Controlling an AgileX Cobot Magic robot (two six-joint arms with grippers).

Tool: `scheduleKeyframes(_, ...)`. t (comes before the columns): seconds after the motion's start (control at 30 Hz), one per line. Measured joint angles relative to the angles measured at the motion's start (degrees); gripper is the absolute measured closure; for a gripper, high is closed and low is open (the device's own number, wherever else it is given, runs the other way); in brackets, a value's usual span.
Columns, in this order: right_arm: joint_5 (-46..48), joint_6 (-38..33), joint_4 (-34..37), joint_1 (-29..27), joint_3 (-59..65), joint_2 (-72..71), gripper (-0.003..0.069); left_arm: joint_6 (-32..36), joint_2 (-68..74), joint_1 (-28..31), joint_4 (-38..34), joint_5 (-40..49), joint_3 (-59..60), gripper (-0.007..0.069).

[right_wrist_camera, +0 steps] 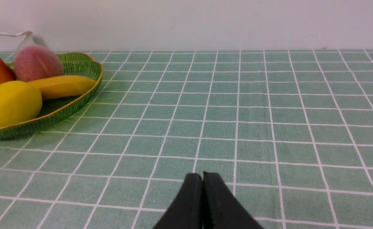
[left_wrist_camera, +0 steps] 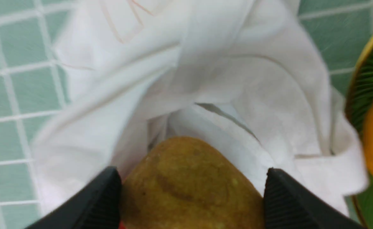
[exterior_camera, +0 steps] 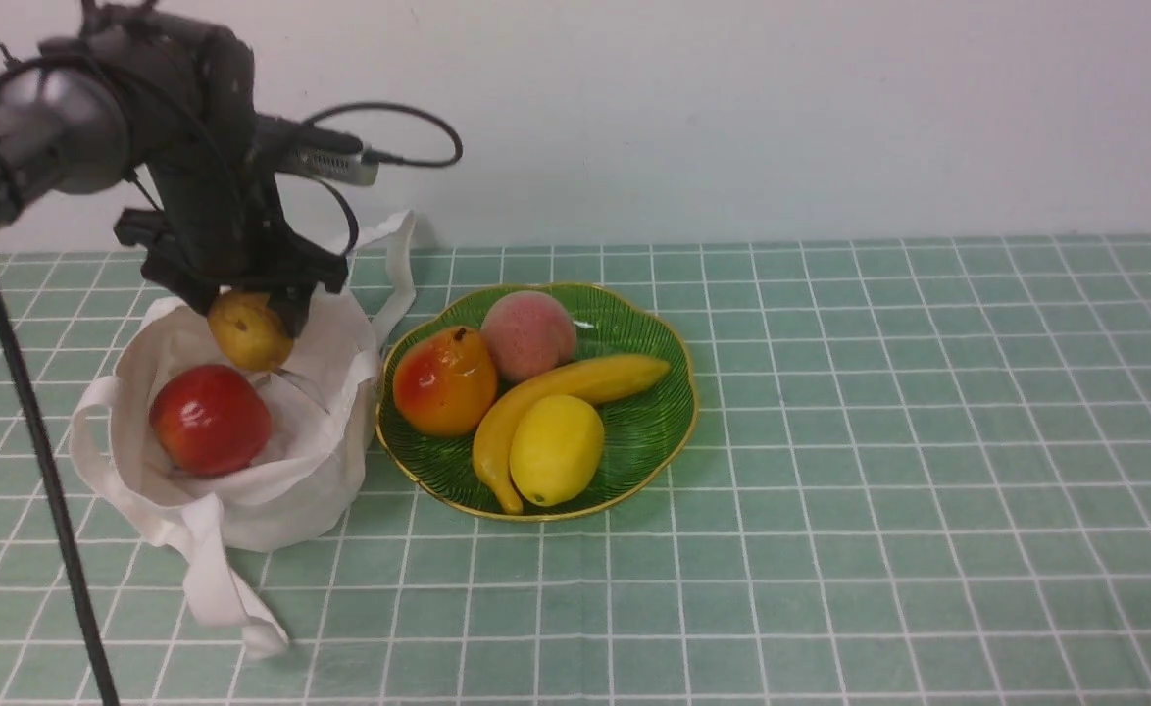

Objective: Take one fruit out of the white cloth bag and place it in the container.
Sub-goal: 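Move the kiwi from the bag and put it on the plate with the left gripper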

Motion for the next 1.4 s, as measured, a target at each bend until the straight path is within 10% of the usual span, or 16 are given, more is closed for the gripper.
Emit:
scheduleKeyframes(0.57,0.0,0.0,0.0,0.0,0.0,0.0,0.0671,25.3,-5.5,-8.5,-35.1,-8.0,-0.2,0.0117)
scheduleKeyframes(0.8,0.0,0.0,0.0,0.0,0.0,0.0,0.0671,38.9,2.8,-13.2,-38.1,-14.5,-0.2,0.0117)
scheduleKeyframes(1.2,0.0,0.0,0.0,0.0,0.0,0.0,0.0671,38.2,8.9,-14.9,-45.9,-14.8,-0.2,0.0109)
scheduleKeyframes(1.4,0.0,0.0,0.0,0.0,0.0,0.0,0.0671,29.5,9.0,-14.9,-45.5,-12.2,-0.2,-0.0042)
